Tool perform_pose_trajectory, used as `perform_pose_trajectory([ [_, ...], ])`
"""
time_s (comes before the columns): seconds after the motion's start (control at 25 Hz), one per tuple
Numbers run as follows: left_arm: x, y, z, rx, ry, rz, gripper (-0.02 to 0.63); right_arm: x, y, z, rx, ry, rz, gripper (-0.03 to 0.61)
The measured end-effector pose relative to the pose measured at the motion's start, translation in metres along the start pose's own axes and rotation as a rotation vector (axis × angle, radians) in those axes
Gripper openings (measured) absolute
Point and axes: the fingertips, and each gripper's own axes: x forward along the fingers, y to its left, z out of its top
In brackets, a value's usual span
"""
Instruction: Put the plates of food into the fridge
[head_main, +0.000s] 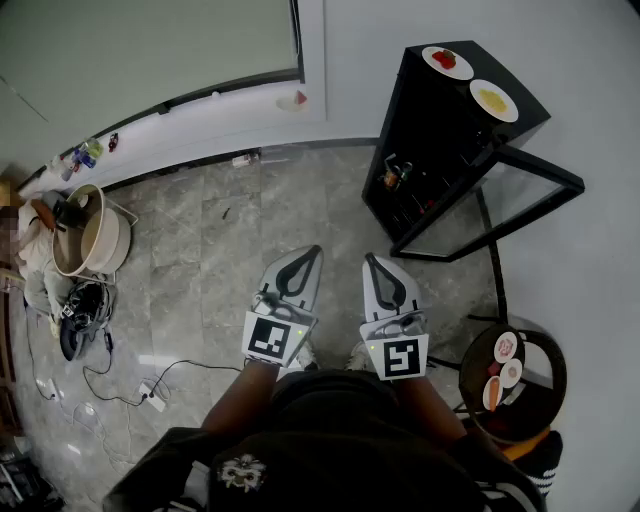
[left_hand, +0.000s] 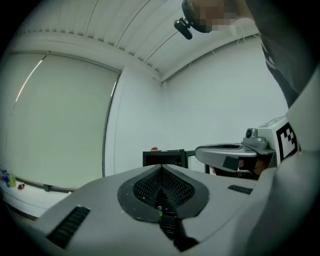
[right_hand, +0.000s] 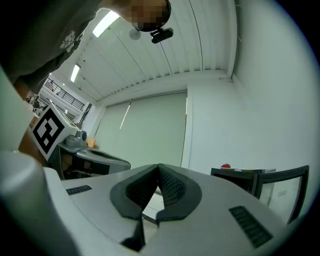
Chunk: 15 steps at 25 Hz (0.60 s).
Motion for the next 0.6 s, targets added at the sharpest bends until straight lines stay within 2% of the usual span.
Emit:
perform_pose_trajectory([
  [0.6,-0.003,0.01,-0.003,-0.004,-0.004,0.018,0.021,0.005,0.003,0.0,0.024,-0.027,0.005,0.023],
])
